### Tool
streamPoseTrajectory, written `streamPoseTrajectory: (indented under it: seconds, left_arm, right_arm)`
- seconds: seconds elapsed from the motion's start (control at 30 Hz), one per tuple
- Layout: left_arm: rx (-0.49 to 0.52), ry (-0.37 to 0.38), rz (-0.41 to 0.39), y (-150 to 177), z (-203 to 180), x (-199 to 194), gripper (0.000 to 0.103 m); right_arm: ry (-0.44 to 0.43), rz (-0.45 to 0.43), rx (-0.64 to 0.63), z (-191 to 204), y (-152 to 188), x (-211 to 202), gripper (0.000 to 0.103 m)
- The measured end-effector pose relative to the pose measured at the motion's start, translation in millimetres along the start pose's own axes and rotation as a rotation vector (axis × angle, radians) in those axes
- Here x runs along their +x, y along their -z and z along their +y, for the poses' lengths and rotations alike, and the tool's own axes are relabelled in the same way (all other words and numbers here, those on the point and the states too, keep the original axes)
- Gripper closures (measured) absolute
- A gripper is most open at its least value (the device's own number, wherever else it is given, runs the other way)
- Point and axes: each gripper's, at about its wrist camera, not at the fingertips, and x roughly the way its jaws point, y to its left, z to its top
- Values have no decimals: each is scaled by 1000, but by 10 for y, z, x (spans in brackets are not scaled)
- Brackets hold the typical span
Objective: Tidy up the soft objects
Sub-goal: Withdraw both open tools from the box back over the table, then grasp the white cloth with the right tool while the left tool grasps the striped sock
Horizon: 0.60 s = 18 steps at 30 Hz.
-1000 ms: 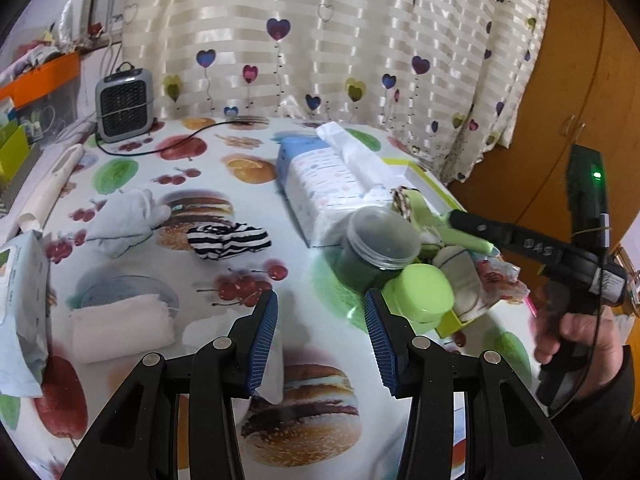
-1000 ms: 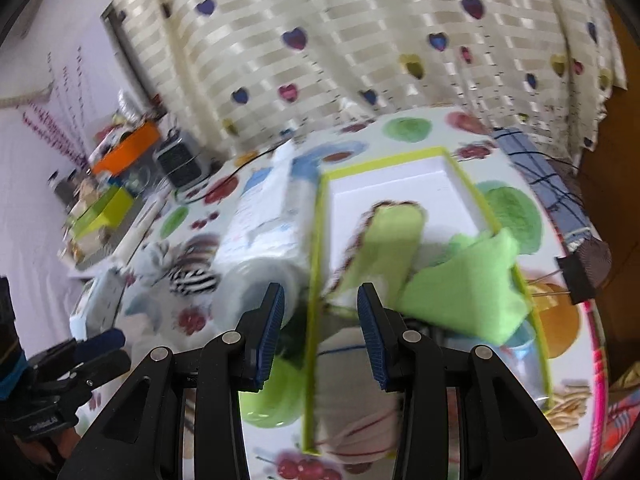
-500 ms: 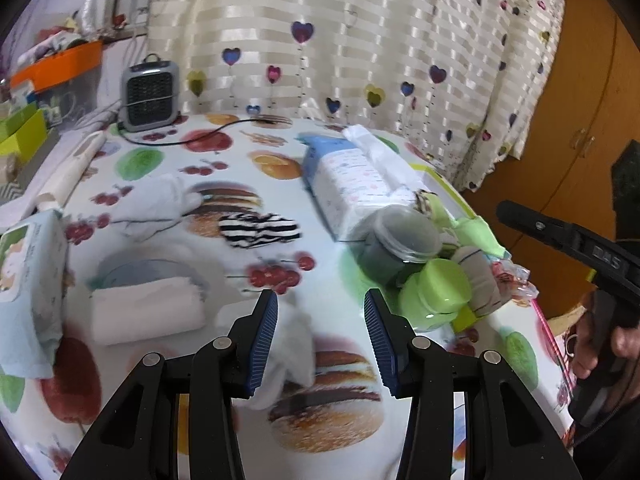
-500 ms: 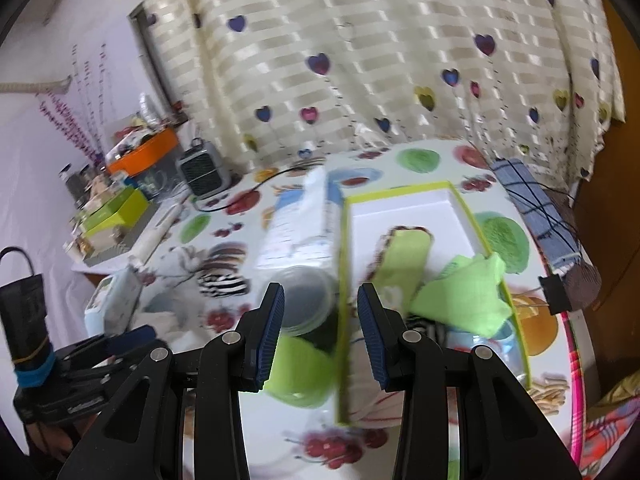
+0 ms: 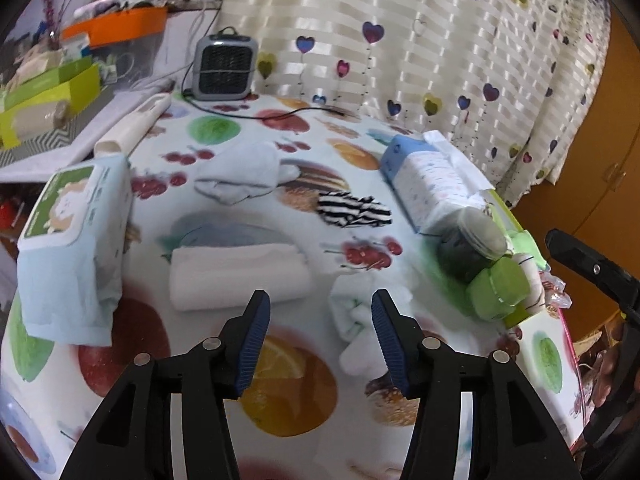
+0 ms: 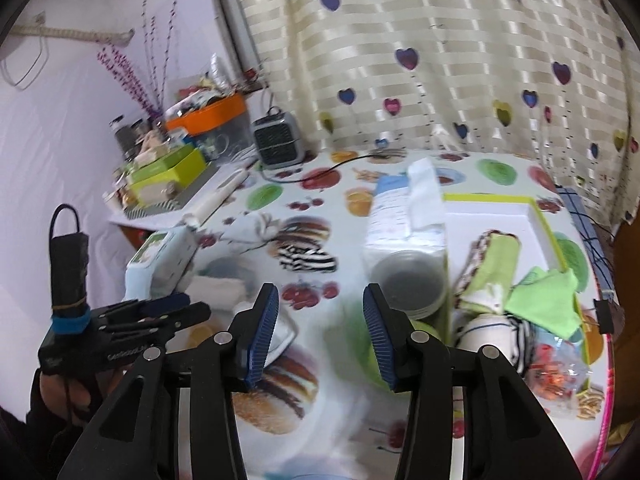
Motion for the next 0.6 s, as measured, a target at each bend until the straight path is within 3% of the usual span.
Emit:
streamPoseTrajectory:
  seconds: [0.23, 0.43, 0.6]
  left_arm:
    - [-24, -27, -10, 10, 147, -18, 51]
    - [-29, -51, -19, -7, 247, -41, 51]
    - [-35, -61, -24, -23, 316, -53, 51]
  right_arm:
    - [-45, 74, -62, 243, 100, 233, 57]
    - [-74, 173, -151, 509, 203, 671, 57]
    - [-73, 223, -151, 582, 242, 993, 57]
